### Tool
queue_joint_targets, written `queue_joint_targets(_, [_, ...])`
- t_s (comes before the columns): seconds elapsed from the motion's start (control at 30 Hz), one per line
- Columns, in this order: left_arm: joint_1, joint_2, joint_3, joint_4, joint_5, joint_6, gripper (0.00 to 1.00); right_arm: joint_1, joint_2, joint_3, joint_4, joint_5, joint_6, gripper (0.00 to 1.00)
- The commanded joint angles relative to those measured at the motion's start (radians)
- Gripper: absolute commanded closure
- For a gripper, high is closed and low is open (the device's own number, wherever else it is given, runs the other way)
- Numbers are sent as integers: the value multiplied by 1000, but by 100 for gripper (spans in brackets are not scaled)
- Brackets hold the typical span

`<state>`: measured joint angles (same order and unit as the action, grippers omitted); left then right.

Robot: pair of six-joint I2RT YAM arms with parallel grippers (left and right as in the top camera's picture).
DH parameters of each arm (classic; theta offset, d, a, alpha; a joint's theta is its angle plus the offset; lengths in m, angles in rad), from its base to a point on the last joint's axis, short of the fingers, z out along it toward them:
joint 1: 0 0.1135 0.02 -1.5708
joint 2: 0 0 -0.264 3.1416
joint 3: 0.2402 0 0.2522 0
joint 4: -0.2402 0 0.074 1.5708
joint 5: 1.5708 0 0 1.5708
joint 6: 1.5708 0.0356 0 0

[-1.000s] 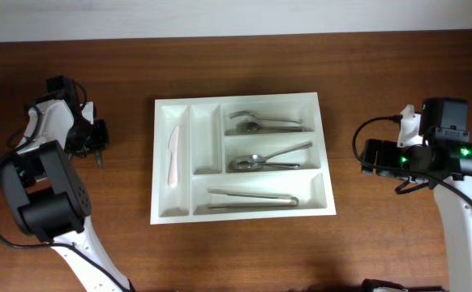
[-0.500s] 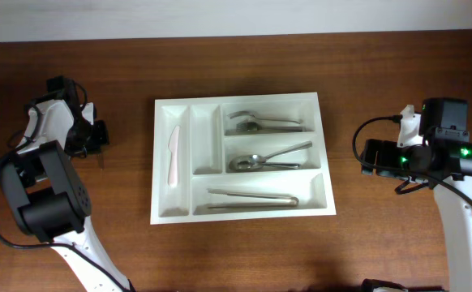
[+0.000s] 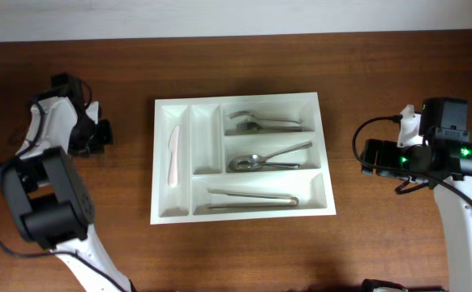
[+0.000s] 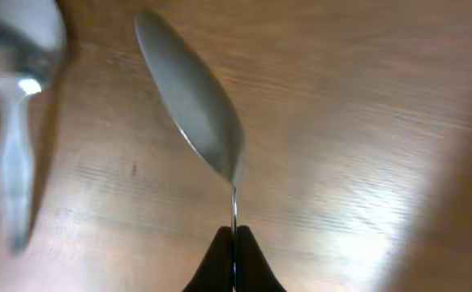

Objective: Pack container
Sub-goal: 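Place the spoon into the second-left compartment and release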

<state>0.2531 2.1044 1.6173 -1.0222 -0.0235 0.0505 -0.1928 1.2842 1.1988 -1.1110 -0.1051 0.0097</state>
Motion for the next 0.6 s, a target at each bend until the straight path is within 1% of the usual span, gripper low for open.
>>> queue_joint_targets(0.0, [-90,-222,4,-55,2,-43,98,3,-4,20,0,7,-5,1])
queue_joint_targets(0.13, [-245,-364,4,-122,2,-98,98,3,-4,20,0,0,-5,1])
queue_joint_targets(0.23, [-368,-404,4,-129,2,-163,98,3,-4,20,0,0,-5,1])
queue_joint_targets(0.3, [-457,-396,4,-114,2,-206,98,3,-4,20,0,0,-5,1])
queue_joint_targets(0.37, [-512,-375,4,-87,2,-254,98,3,-4,20,0,0,-5,1])
queue_joint_targets(0.47, [-573,-323,4,-21,26,-289,98,3,-4,20,0,0,-5,1])
queue_joint_targets(0.57, [-618,-231,4,56,55,-329,98,3,-4,20,0,0,-5,1])
